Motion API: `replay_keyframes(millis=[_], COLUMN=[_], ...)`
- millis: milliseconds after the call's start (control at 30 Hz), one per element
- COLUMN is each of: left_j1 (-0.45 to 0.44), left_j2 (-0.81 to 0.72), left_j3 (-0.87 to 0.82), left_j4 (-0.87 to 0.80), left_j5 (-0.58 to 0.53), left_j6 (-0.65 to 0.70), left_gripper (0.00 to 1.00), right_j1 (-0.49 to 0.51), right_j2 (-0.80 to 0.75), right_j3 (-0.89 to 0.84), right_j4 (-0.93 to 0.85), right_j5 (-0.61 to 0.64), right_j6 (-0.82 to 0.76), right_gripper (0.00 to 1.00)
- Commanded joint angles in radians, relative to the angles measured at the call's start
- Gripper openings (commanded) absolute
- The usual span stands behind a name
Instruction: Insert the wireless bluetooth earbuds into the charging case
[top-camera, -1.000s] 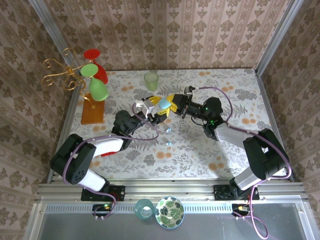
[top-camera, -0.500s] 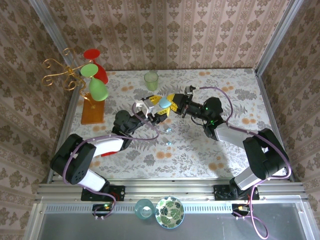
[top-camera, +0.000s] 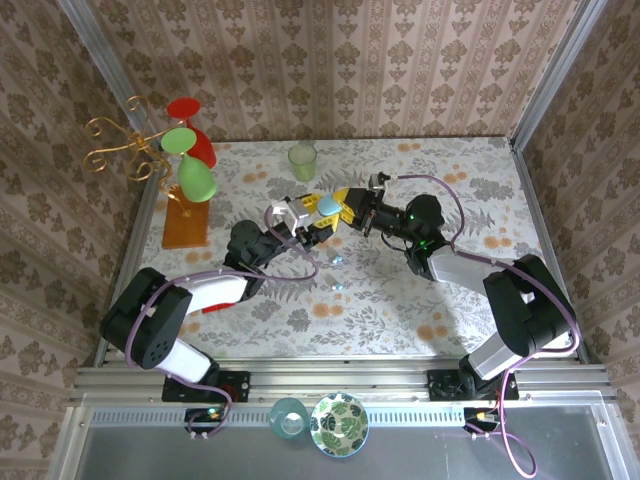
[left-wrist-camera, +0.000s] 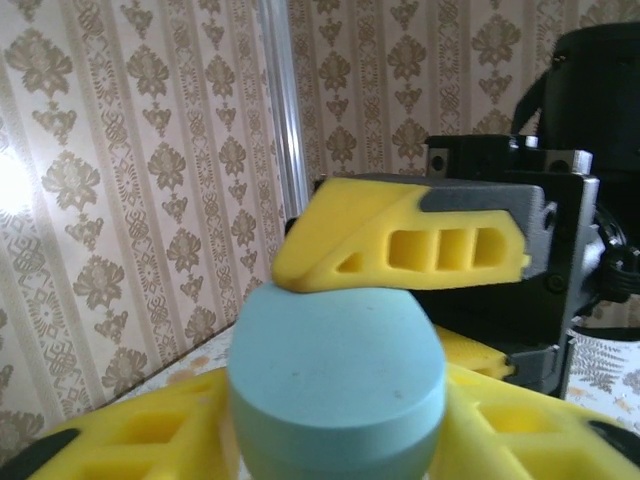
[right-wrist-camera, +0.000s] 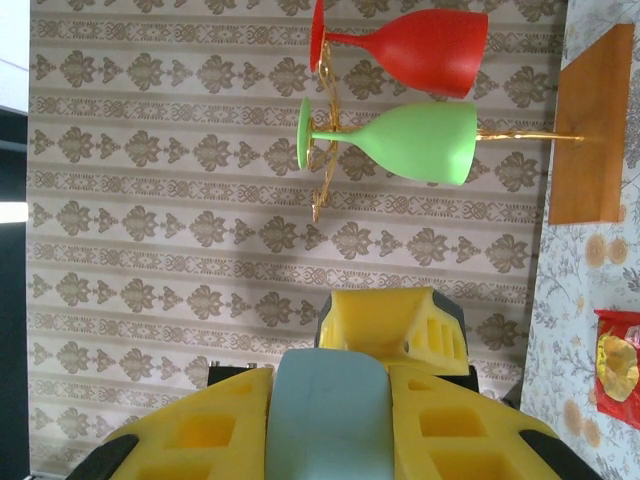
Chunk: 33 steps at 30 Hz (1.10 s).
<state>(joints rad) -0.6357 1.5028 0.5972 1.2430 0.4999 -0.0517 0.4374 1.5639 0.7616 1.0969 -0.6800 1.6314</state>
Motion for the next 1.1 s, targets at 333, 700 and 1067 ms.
replay_keyframes(millis=[333,700,1067], left_j1=[-0.006,0.078,0.107], left_j2=[-0.019,-0.101,-0.096], left_j3=[0.024,0.007,0.015], left_j4=[0.037,-0.172,-0.122], left_j5=[0.027,0.244,0.504], left_j6=[0.006,-0.069,-0.262], left_gripper=[0.24,0.24,0.24], right_j1=[0.001,-0.050,0.025], right_j2=[-0.005,-0.242,-0.478], right_j3=[0.007,0.006,0.099], right_j4=[0.029,-0.481,-0.999], right_j5=[0.024,0.089,0.145], right_j6=[-0.004,-0.583,-1.399], right_gripper=[0.43,0.82,0.85])
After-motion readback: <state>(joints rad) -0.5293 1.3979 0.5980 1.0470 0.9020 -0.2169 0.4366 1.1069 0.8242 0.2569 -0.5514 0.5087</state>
